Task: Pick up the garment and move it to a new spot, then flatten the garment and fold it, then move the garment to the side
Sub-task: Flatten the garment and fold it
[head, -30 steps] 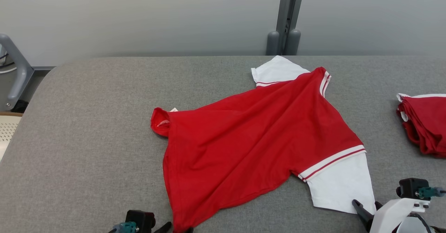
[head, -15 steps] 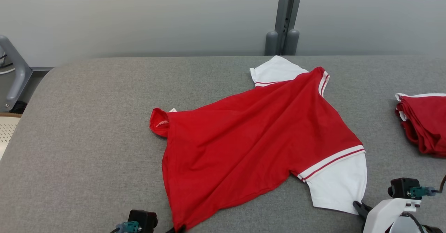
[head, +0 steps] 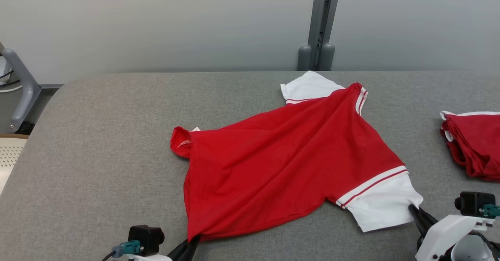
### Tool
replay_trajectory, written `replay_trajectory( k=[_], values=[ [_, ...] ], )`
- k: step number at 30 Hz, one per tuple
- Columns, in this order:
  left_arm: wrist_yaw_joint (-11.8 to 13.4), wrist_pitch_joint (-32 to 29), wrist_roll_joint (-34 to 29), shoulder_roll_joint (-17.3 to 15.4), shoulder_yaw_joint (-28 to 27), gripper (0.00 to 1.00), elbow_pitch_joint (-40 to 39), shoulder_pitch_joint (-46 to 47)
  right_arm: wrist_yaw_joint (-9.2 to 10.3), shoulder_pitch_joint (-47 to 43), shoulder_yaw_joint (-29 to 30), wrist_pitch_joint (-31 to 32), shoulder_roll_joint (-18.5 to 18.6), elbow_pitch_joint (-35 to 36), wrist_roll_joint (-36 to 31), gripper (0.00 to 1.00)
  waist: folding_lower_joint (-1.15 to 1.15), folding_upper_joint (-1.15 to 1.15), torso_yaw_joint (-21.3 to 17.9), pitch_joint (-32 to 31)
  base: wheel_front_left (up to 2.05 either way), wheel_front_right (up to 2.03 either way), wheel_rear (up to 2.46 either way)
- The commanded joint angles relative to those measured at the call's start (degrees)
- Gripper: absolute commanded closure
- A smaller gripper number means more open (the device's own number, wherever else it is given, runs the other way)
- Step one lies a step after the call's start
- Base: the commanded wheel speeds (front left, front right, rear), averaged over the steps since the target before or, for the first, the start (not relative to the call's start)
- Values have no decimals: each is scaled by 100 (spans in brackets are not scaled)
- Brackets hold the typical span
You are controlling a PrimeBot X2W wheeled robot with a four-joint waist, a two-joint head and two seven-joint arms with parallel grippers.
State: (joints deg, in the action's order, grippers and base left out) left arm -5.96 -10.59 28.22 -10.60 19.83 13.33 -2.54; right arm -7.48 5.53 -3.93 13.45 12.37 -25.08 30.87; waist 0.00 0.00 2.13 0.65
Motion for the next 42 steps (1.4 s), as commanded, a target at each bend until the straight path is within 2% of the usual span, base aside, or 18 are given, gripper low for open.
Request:
replay_trajectory(
  k=[1,10,16,20,25,26,31,34,41,42],
  values=[
    [18,-31,53,-54,-33,100,-105,-48,-3,-23,34,-75,29,113,16,100,0,0,-14,-11,0,0,0],
    [-64,-451,234,-498,-178,100,-588,576,-3,585,-15,-351,-2,818,206,100,0,0,-162,142,0,0,0],
    [-132,-979,484,-889,-237,100,-509,1824,-3,1753,-184,-581,77,975,554,100,0,0,-228,656,0,0,0],
    [-159,-1258,584,-1109,-189,100,-315,2918,-3,2780,-335,-710,209,831,798,100,0,0,-269,1161,0,0,0],
    [-149,-1422,605,-1340,-6,100,239,4460,-3,4283,-536,-727,376,442,1081,100,0,0,-327,1815,0,0,0],
    [-150,-1498,601,-1364,95,100,520,5070,-3,4910,-665,-804,373,235,1134,100,0,0,-369,2051,0,0,0],
    [-151,-1454,491,-1465,395,100,1136,6504,-3,6330,-909,-1145,425,-179,1195,100,0,0,-481,2601,0,0,0],
    [-150,-1496,380,-1468,592,100,1584,7291,-3,7063,-1007,-1259,570,-357,1262,100,0,0,-474,2905,0,0,0],
    [-147,-1211,195,-1417,637,100,2539,8913,-3,8566,-1176,-1696,596,-918,1425,100,0,0,-611,3451,0,0,0],
    [-147,-1211,195,-1417,637,100,2539,8913,-3,8566,-1176,-1696,596,-918,1425,100,0,0,-611,3451,0,0,0]
  ],
)
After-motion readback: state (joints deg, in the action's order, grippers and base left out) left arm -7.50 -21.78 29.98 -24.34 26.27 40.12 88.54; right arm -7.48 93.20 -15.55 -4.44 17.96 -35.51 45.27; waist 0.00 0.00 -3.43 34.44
